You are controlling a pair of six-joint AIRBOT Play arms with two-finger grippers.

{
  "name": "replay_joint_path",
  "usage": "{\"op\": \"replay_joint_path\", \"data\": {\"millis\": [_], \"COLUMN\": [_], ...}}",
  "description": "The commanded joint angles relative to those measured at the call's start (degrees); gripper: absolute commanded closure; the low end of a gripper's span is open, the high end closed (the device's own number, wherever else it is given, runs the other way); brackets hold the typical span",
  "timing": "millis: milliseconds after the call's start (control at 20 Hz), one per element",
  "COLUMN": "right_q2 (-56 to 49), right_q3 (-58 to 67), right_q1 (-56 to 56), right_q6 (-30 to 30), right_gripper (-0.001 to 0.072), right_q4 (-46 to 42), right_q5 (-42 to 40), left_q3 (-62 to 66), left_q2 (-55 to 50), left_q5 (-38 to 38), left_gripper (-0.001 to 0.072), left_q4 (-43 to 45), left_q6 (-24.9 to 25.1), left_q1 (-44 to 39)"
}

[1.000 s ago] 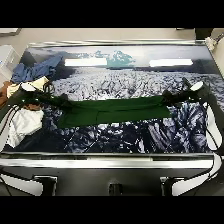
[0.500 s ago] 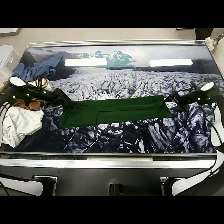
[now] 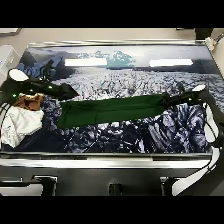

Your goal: Fold the clothes and pants, and hang the long-sleeved shirts on hangers.

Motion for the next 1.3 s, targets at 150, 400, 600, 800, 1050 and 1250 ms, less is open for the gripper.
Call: {"op": "replay_joint_path", "data": {"millis": [150,400,600,800,1050,1250], "right_q2": [12.33,24.09,31.91,37.81,39.78,37.24], "right_q3": [0.15,0.15,0.15,0.15,0.09,-0.04], "right_q1": [0.63,3.69,7.89,13.14,16.41,16.48], "right_q6": [-2.91,-2.8,-1.22,1.92,9.22,10.47], "right_gripper": [0.0665,0.0665,0.0664,0.0664,0.0663,0.0663], "right_q4": [6.82,7.13,7.13,6.78,2.69,-0.85], "right_q5": [4.13,5.97,6.95,7.13,7.43,4.35], "left_q3": [0.04,0.04,0.07,0.61,11.85,13.49], "left_q2": [-3.45,-13.14,-20.2,-25.11,-31.01,-31.12], "left_q5": [14.1,23.28,33.57,45.18,51.71,39.32], "left_gripper": [0.0672,0.0676,0.0677,0.0678,0.0679,0.0683], "left_q4": [0.02,-6.34,-23.3,-42.73,-50.12,-41.66], "left_q6": [-3.13,-12.66,-12.7,-12.46,-10.45,-2.38], "left_q1": [-12.5,-23.45,-30.64,-40.22,-47.89,-42.71]}}
